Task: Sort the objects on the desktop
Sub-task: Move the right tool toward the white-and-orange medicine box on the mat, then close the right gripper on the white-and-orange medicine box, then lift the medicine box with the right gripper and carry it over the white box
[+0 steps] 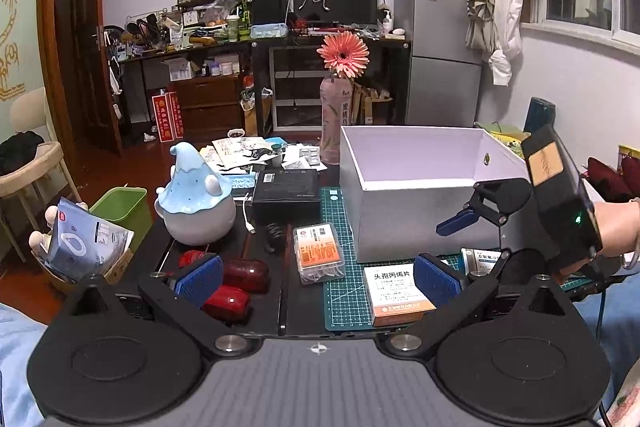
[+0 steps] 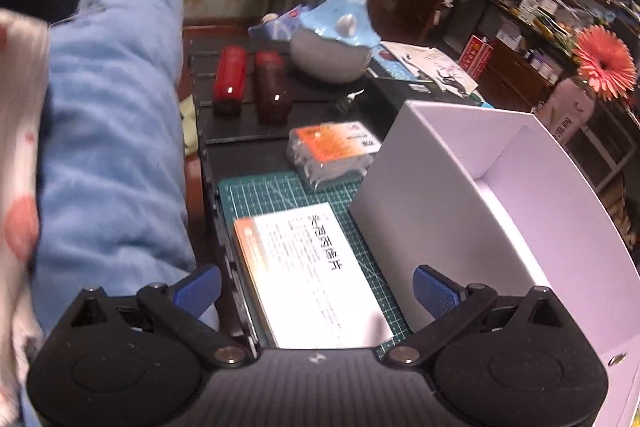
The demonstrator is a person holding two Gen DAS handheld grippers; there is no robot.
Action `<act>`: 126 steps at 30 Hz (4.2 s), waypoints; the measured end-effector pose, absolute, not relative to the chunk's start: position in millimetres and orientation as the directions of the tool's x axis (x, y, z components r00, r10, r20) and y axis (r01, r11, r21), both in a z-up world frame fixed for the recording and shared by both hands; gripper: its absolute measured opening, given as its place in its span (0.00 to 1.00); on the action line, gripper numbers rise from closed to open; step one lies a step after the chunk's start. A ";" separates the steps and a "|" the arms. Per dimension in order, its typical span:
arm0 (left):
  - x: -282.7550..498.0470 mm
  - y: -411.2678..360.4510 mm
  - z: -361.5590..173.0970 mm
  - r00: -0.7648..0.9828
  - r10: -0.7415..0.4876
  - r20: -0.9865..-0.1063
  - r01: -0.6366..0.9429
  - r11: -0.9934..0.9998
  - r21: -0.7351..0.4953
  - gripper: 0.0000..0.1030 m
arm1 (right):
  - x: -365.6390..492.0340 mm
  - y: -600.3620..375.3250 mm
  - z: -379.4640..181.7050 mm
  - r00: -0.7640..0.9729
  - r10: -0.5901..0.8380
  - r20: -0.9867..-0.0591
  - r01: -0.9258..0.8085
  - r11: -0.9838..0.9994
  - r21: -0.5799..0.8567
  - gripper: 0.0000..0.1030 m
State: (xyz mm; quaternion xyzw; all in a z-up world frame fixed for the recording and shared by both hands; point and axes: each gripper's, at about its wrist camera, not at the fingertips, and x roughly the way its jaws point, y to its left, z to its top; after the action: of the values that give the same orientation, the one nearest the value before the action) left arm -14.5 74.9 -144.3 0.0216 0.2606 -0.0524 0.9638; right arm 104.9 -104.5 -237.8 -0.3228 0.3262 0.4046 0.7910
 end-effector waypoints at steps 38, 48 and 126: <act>-21.4 69.6 -139.4 0.853 -0.105 -0.511 0.124 0.992 0.003 1.00 | 138.4 -113.4 -264.7 0.352 0.435 -0.829 -0.849 0.521 -0.088 0.82; -25.6 65.7 -137.1 0.858 -0.093 -0.506 0.122 0.992 0.023 1.00 | 136.1 -102.0 -261.0 0.357 0.346 -0.868 -0.777 0.626 -0.070 0.82; -26.8 70.4 -137.9 0.870 -0.089 -0.485 0.107 0.994 0.009 1.00 | 120.0 -109.2 -189.2 0.443 0.592 -0.674 -0.811 0.585 -0.019 0.75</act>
State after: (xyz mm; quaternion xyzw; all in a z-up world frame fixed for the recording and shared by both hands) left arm -26.8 70.4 -137.9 0.0176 0.2502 -0.0507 0.9667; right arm 120.0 -109.2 -189.2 -0.1726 0.3175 0.4215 0.8317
